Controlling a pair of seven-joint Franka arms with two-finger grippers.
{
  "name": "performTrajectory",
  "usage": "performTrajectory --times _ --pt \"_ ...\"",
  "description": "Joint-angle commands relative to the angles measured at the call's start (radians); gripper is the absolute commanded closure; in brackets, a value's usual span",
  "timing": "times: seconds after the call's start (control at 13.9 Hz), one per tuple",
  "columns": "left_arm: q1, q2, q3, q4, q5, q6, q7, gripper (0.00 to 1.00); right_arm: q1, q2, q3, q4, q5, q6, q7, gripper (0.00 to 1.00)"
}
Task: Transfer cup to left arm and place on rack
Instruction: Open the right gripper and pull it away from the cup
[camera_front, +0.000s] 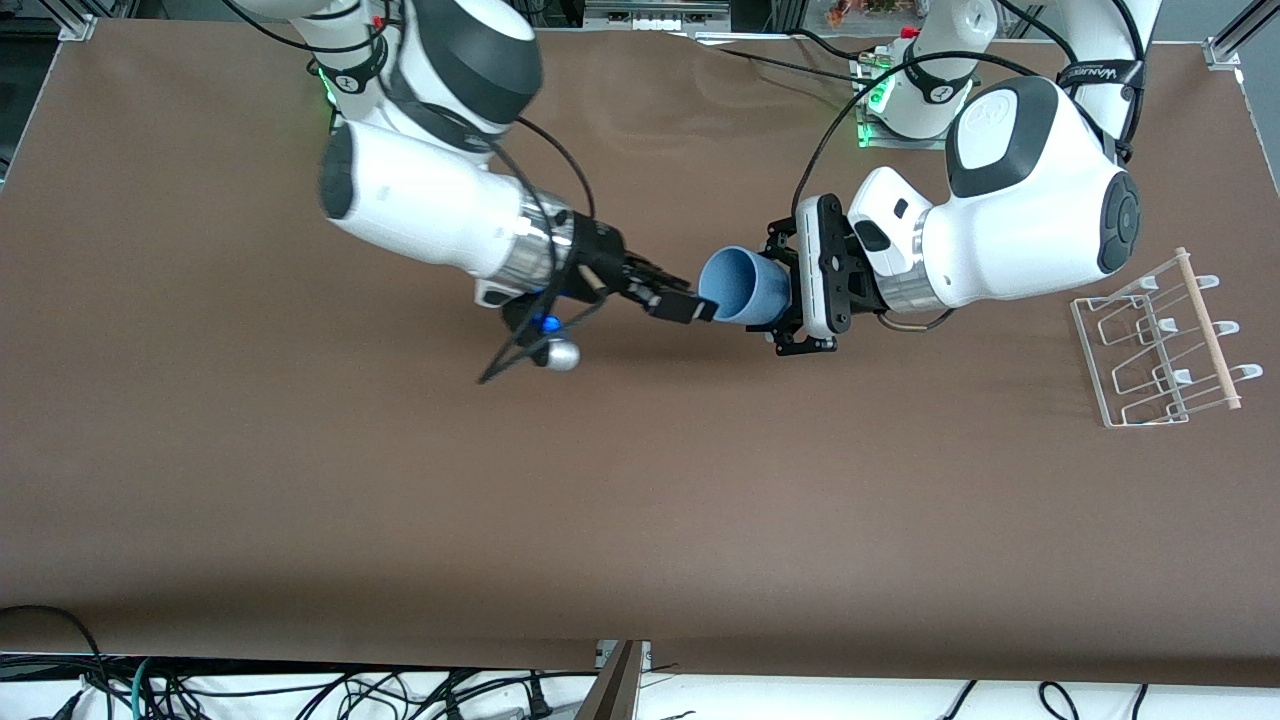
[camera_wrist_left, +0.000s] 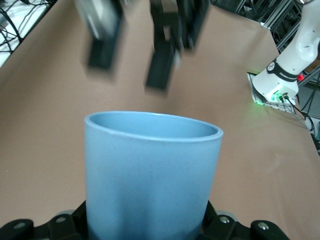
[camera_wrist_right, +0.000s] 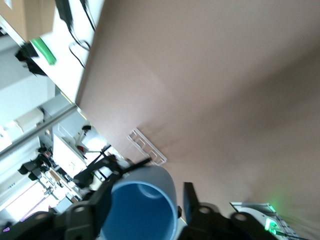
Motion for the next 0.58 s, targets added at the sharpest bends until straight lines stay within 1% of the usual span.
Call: performTrajectory --times 0.0,0.07,0.14,0.22,0.29,0.43,0.51 --pt "0.046 -0.003 0.003 0.013 -0.019 -0.082 0.026 0.97 -0.046 -0.115 -0.085 -0.012 -0.026 -0.157 0.006 0.0" --pt "0.06 -0.005 0.009 0.011 -0.018 -0.107 0.023 0.98 -0.046 -0.164 -0.144 -0.015 -0.069 -0.231 0.001 0.0" --pt "0.071 -0.005 0.012 0.011 0.013 -0.124 0.02 0.98 -0.048 -0.202 -0.184 -0.013 -0.106 -0.31 -0.008 0.0" --pt "0.082 -0.003 0.012 0.011 0.069 -0.136 0.018 0.98 -0.048 -0.239 -0.234 -0.013 -0.131 -0.381 -0.034 0.0" --pt "0.095 -0.003 0.012 0.011 0.114 -0.153 0.017 0.98 -0.048 -0.28 -0.28 -0.015 -0.142 -0.468 -0.101 0.0" --pt "0.129 -0.003 0.015 0.011 0.204 -0.214 0.01 0.98 -0.048 -0.342 -0.378 -0.015 -0.151 -0.646 -0.295 0.0" --pt "0.15 -0.005 0.015 0.011 0.265 -0.239 0.01 0.98 -0.048 -0.368 -0.415 -0.015 -0.189 -0.737 -0.404 0.0"
